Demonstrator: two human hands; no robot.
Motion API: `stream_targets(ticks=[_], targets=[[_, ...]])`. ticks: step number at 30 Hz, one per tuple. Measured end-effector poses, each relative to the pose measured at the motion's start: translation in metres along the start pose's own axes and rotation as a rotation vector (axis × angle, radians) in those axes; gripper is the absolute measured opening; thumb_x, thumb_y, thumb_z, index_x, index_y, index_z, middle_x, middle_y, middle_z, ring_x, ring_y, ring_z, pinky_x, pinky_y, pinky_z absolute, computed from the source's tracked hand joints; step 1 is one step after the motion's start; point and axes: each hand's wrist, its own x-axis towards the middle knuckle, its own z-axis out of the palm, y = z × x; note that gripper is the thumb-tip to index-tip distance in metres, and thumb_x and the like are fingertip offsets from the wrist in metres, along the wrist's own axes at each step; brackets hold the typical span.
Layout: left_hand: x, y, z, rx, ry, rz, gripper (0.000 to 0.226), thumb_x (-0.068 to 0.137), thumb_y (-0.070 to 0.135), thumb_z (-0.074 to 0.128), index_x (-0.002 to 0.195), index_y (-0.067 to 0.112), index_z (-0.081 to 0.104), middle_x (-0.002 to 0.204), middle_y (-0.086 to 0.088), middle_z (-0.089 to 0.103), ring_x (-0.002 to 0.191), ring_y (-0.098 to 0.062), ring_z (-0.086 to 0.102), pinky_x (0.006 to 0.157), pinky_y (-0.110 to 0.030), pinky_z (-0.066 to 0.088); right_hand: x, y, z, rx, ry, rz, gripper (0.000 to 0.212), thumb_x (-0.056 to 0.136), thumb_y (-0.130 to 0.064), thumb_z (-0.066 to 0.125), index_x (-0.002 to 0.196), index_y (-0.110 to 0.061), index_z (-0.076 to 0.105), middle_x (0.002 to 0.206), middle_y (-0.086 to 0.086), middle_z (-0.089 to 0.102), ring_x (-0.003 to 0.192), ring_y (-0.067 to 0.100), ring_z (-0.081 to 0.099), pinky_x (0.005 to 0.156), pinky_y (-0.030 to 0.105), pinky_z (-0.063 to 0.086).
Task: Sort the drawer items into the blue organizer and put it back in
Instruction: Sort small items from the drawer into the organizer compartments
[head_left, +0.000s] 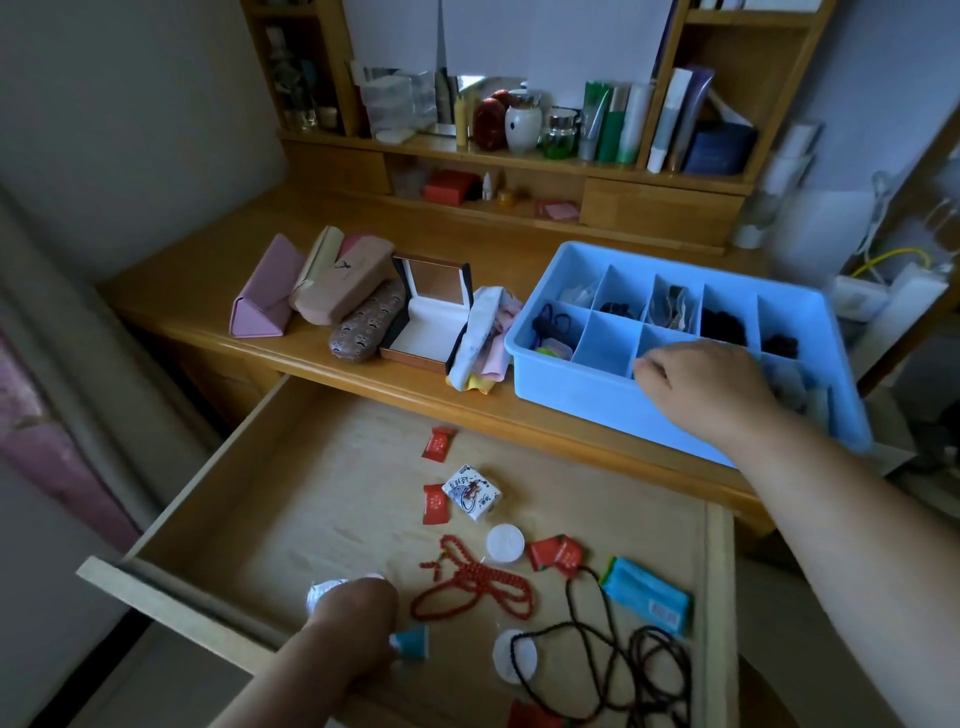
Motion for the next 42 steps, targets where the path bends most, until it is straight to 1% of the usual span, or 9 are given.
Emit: stream_targets(ticks=[5, 9, 12, 18, 24, 30, 32, 37, 42], targets=[[-0.009, 0.002, -0.025, -0.448, 0.150, 0.058, 0.020, 0.089, 0.041, 0.056, 0.091, 0.022, 0.063, 0.089, 0.004, 0.065, 0.081, -0.011, 0.061, 0.071, -0.026, 0.049, -0.038, -0.022, 0.003, 0.316, 0.544, -0.146, 0.023, 0.084, -0.017, 0.054, 0.099, -0.007, 0.068, 0.079, 0.005, 0.063, 0.077, 0.024, 0.059, 0.068, 0.035, 0.047], [-0.016, 0.032, -0.052, -1.542, 0.044, 0.101, 0.013, 0.089, 0.016, 0.063, 0.083, 0.004, 0.062, 0.071, -0.010, 0.070, 0.067, -0.021, 0.069, 0.067, -0.032, 0.060, -0.099, -0.070, 0.024, 0.628, 0.127, -0.393, 0.035, 0.081, -0.039, 0.061, 0.114, -0.027, 0.064, 0.092, -0.019, 0.056, 0.074, -0.018, 0.047, 0.068, 0.009, 0.038], [-0.023, 0.058, -0.065, -1.970, -0.161, 0.169, 0.022, 0.083, 0.021, 0.063, 0.093, 0.002, 0.063, 0.080, -0.016, 0.070, 0.067, -0.021, 0.069, 0.062, -0.028, 0.058, -0.129, -0.089, 0.047, 0.590, -0.275, -0.459, 0.072, 0.076, -0.063, 0.059, 0.141, -0.049, 0.031, 0.118, -0.021, 0.053, 0.093, -0.013, 0.050, 0.082, 0.013, 0.043], [-0.025, 0.086, -0.062, -2.129, -0.369, 0.241, 0.044, 0.090, 0.042, 0.045, 0.077, 0.011, 0.074, 0.075, -0.008, 0.066, 0.061, -0.016, 0.062, 0.057, -0.027, 0.054, -0.130, -0.086, 0.042, 0.698, 0.162, -0.343, 0.028, 0.087, -0.021, 0.060, 0.114, -0.015, 0.066, 0.089, -0.001, 0.073, 0.068, 0.009, 0.065, 0.062, 0.021, 0.052], [-0.004, 0.060, -0.036, -1.816, 0.090, -0.048, 0.015, 0.090, 0.014, 0.060, 0.087, 0.003, 0.070, 0.076, -0.011, 0.068, 0.062, -0.022, 0.061, 0.061, -0.031, 0.050, -0.048, -0.024, -0.015, 0.312, 0.638, -0.063, 0.022, 0.086, -0.024, 0.053, 0.095, -0.013, 0.070, 0.069, 0.002, 0.067, 0.065, 0.020, 0.060, 0.060, 0.027, 0.042], [0.005, 0.040, -0.014, -1.478, 0.274, -0.146, 0.019, 0.092, 0.003, 0.054, 0.083, 0.015, 0.067, 0.075, -0.009, 0.068, 0.061, -0.016, 0.061, 0.050, -0.020, 0.051, -0.007, -0.004, 0.007, -0.168, -0.015, 0.164, 0.058, 0.094, -0.053, 0.020, 0.098, -0.027, 0.072, 0.107, 0.009, 0.062, 0.105, 0.031, 0.046, 0.092, 0.043, 0.031], [0.005, 0.040, -0.010, -1.303, 0.352, -0.091, 0.021, 0.090, 0.005, 0.057, 0.082, 0.021, 0.065, 0.073, -0.003, 0.067, 0.063, -0.013, 0.061, 0.056, -0.023, 0.050, -0.008, -0.001, 0.013, -0.145, -0.054, 0.143, 0.064, 0.092, -0.062, 0.015, 0.099, -0.032, 0.071, 0.112, 0.007, 0.057, 0.110, 0.029, 0.042, 0.096, 0.043, 0.026], [0.000, 0.059, -0.006, -0.887, 0.449, 0.250, 0.018, 0.083, 0.008, 0.064, 0.087, 0.025, 0.069, 0.077, 0.018, 0.062, 0.070, 0.004, 0.057, 0.063, -0.006, 0.039, -0.045, 0.001, 0.018, 0.123, 0.568, -0.310, 0.026, 0.089, -0.027, 0.053, 0.092, -0.009, 0.070, 0.094, 0.009, 0.063, 0.090, 0.031, 0.053, 0.083, 0.039, 0.036], [0.002, 0.084, 0.002, -0.484, 0.239, 0.578, 0.034, 0.081, 0.031, 0.065, 0.115, 0.031, 0.063, 0.119, 0.018, 0.057, 0.106, -0.002, 0.053, 0.089, -0.016, 0.041, -0.132, -0.010, 0.074, 0.250, 0.112, -0.451, 0.006, 0.080, -0.020, 0.062, 0.081, -0.018, 0.068, 0.075, -0.003, 0.063, 0.070, 0.020, 0.059, 0.063, 0.029, 0.046]])
